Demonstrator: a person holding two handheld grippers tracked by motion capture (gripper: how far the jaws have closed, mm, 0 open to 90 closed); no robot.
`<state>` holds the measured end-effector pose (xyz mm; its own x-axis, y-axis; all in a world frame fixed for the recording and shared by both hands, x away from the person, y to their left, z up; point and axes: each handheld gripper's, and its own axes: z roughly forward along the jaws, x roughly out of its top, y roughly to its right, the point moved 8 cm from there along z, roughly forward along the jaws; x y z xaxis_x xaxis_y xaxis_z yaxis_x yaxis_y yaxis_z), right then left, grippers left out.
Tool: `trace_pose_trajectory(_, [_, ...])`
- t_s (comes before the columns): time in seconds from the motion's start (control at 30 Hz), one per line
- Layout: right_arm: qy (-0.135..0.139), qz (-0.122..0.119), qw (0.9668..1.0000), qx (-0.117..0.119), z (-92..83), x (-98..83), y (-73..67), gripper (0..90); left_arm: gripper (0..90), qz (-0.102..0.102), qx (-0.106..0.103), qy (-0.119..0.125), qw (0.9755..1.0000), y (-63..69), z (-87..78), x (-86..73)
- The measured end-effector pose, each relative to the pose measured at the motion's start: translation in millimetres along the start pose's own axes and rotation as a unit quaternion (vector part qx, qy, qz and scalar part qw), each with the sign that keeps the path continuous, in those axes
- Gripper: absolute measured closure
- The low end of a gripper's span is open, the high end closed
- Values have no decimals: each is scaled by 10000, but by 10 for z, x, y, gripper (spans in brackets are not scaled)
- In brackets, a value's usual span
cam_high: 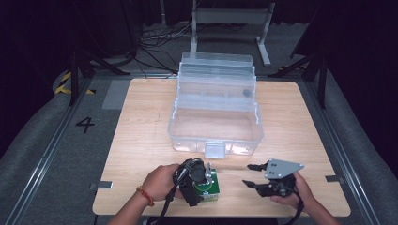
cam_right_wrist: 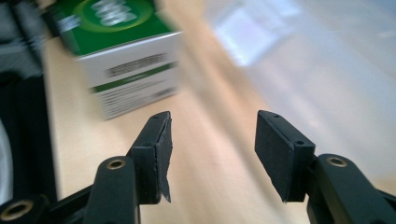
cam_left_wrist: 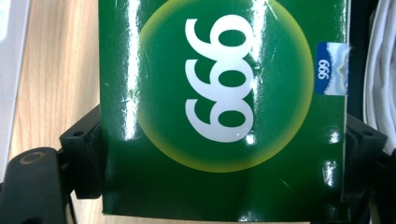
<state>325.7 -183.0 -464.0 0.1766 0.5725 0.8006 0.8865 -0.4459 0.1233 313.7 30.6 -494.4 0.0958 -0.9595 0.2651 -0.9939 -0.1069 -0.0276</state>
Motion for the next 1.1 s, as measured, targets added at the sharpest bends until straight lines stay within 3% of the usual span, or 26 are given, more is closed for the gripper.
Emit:
trace_pose_trajectory(0.07, [93,181,9993,-327,-121,23,172,467,152,-8,-15,-52,10000,14,-13,-34])
trace_pose_trajectory(0.13, [240,342,9979,-497,-223,52,304,466,152,-29,-8,-25,10000,23,-18,-59])
trace_pose_trajectory(0.2, [346,589,9948,-760,-335,96,479,463,153,-75,-19,29,10000,34,-20,-76])
trace_pose_trajectory(0.23, [346,589,9948,-760,-335,96,479,463,153,-75,-19,29,10000,34,-20,-76])
trace_pose_trajectory(0.3, [317,741,9911,-1063,-388,152,667,447,154,-70,-17,-14,10000,36,-26,-93])
trace_pose_trajectory(0.33, [317,741,9911,-1063,-388,152,667,447,155,-70,-17,-14,10000,36,-26,-93])
trace_pose_trajectory(0.4, [294,940,9875,-1234,-376,203,836,442,154,-89,-31,-37,9999,39,-25,-94])
trace_pose_trajectory(0.43, [294,940,9875,-1234,-376,203,836,442,154,-78,-33,-53,9999,37,-25,-93])
trace_pose_trajectory(0.5, [158,1187,9853,-1221,-289,226,996,438,155,-71,-61,-114,9999,39,-28,-96])
trace_pose_trajectory(0.6, [40,1229,9831,-1356,-172,223,1149,449,155,-62,-52,-191,9998,36,-28,-96])
trace_pose_trajectory(0.7, [-47,1313,9813,-1406,-98,204,1245,458,156,-64,-66,-141,9999,36,-23,-95])
trace_pose_trajectory(0.93, [-271,1794,9735,-1395,122,84,1531,473,155,-117,-66,-52,9999,43,-20,-108])
trace_pose_trajectory(1.1, [-337,1973,9732,-1130,258,62,1557,483,155,-194,-50,-1,9998,43,-23,-118])
